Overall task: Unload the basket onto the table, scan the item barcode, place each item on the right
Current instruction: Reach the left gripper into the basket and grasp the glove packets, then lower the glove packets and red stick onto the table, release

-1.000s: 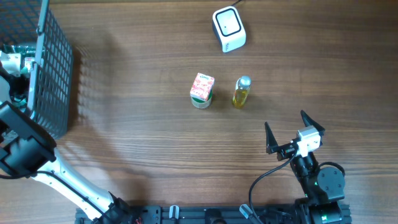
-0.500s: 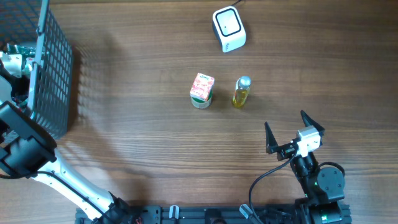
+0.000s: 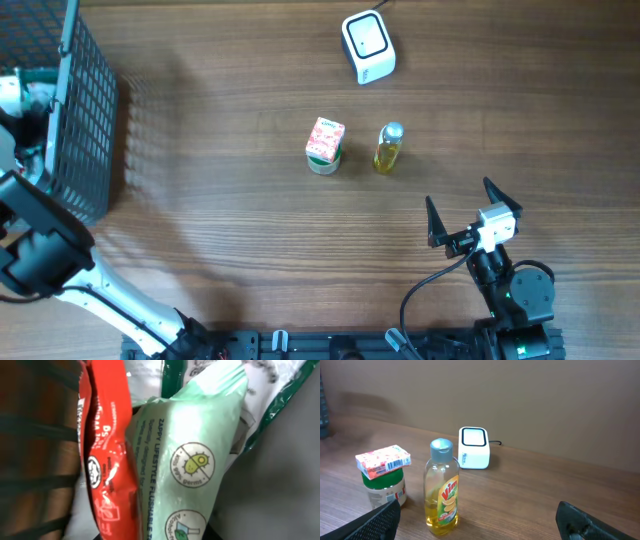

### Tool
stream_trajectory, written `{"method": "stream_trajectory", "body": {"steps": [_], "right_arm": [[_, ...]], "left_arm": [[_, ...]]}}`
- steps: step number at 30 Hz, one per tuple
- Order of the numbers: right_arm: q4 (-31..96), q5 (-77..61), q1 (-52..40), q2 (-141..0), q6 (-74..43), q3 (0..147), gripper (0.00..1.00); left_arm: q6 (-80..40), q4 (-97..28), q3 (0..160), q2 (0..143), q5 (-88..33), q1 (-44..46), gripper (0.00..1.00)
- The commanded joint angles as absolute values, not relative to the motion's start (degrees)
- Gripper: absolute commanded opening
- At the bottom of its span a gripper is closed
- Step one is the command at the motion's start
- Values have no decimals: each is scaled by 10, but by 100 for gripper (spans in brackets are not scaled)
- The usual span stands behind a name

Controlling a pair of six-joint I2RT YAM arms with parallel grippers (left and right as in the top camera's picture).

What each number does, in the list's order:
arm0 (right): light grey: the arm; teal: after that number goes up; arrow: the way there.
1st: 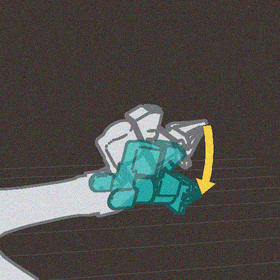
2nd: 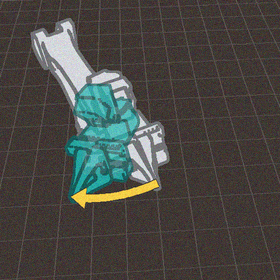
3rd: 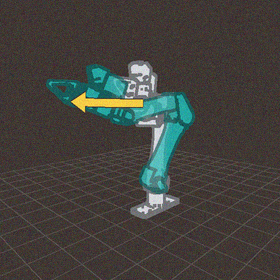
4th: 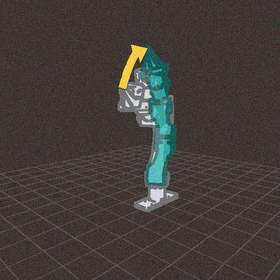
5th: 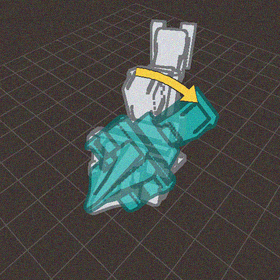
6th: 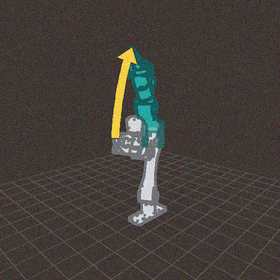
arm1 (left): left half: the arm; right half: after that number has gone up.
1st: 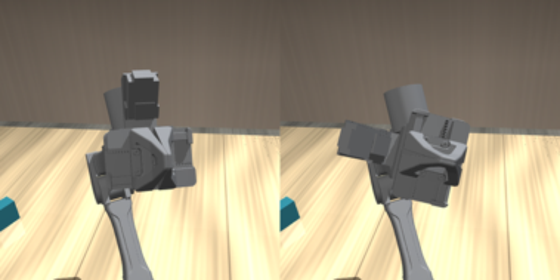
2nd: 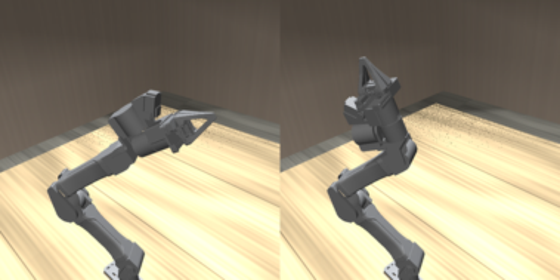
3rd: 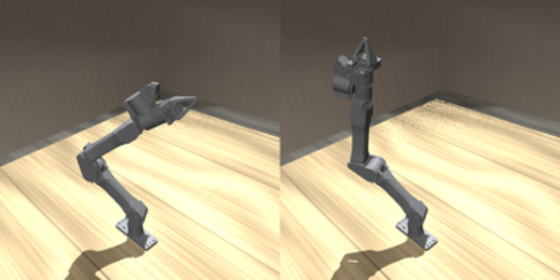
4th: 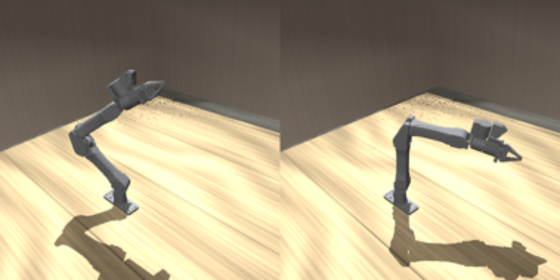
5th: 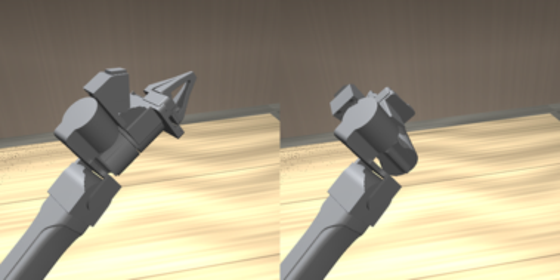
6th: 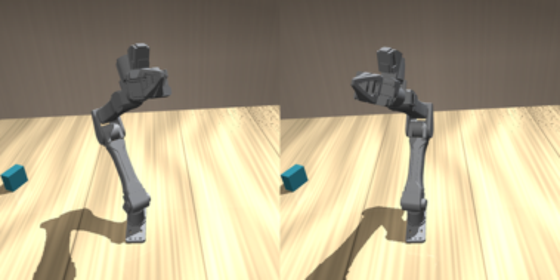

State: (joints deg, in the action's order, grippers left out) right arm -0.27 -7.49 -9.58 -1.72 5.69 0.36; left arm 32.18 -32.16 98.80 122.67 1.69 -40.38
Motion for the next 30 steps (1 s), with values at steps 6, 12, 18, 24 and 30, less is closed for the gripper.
{"method": "stream_trajectory", "body": {"steps": [6, 12, 18, 24, 30], "right_arm": [[-5, -76, -93, -17, 60, 3, 100], [-5, -76, -93, -17, 60, 3, 100], [-5, -76, -93, -17, 60, 3, 100], [-5, -76, -93, -17, 60, 3, 100], [-5, -76, -93, -17, 60, 3, 100]], "left_arm": [[233, -239, 994, 1011, 20, -398, 18], [230, -206, 994, 874, 20, -365, 16], [144, -210, 993, 743, 20, -266, 14], [60, -369, 993, 676, 26, -101, 11], [-91, -601, 988, 719, 72, 18, 7]]}}
